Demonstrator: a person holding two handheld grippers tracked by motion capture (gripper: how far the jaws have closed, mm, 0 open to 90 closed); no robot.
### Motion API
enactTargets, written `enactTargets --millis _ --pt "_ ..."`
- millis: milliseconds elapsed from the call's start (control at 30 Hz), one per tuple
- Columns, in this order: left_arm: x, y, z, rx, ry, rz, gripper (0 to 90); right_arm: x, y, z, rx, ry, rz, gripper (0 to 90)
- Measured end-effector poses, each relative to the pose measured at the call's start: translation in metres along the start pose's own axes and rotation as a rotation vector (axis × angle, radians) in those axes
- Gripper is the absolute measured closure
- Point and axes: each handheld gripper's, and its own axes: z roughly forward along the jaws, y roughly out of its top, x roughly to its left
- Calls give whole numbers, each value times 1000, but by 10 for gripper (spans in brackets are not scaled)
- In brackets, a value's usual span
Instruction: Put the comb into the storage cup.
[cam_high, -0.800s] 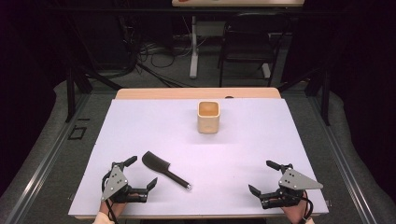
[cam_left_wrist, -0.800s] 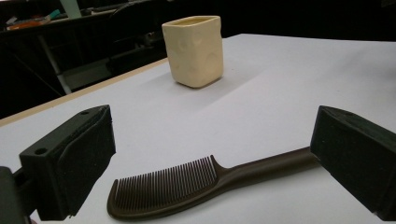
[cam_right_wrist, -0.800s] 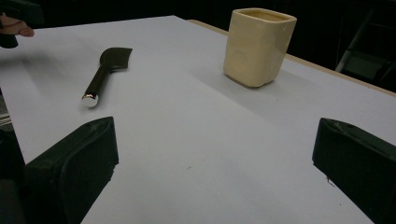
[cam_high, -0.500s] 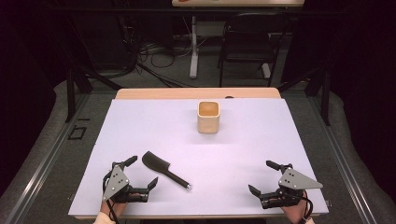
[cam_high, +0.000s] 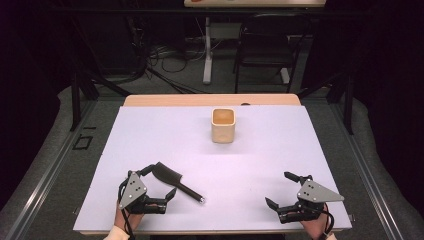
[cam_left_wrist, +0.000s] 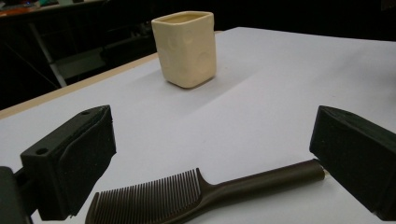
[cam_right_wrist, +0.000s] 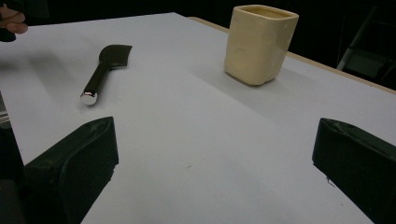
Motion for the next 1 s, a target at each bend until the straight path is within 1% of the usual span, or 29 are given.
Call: enactTargets --millis 233,267,333,400,433,500,567,600,633,667,733,767,833,967,1000 --pt "-6 9 11 42 -7 1 3 0 0 0 0 -2 -1 0" --pt "-8 10 13 44 2 3 4 0 0 0 2 0 0 0" --pt "-9 12 16 57 -11 10 3 -1 0 1 2 -1 -3 0" --pt "-11 13 18 59 -10 7 0 -1 0 1 6 -1 -3 0" --pt "-13 15 22 74 -18 11 0 -1 0 1 6 -1 -1 0" --pt "-15 17 25 81 -10 17 0 -1 0 1 6 0 -3 0" --pt "-17 18 29 97 -13 14 0 -1 0 2 8 1 -1 0" --pt "-17 18 29 97 -13 14 0 -1 0 2 7 1 -1 0" --pt "-19 19 33 113 -9 12 0 -1 0 2 9 1 -1 0" --pt "-19 19 34 120 -15 8 0 -1 0 2 11 1 -1 0" --pt "-20 20 37 139 -8 8 0 -1 0 3 13 4 -4 0" --pt "-21 20 39 142 -12 2 0 -1 0 3 12 4 -9 0" --pt "-22 19 42 154 -5 -4 0 -1 0 4 16 6 -4 0" --pt "-25 21 47 181 -19 -15 0 -1 0 6 18 11 -5 0" --pt "-26 21 48 190 -16 -16 0 -1 0 6 20 13 -2 0"
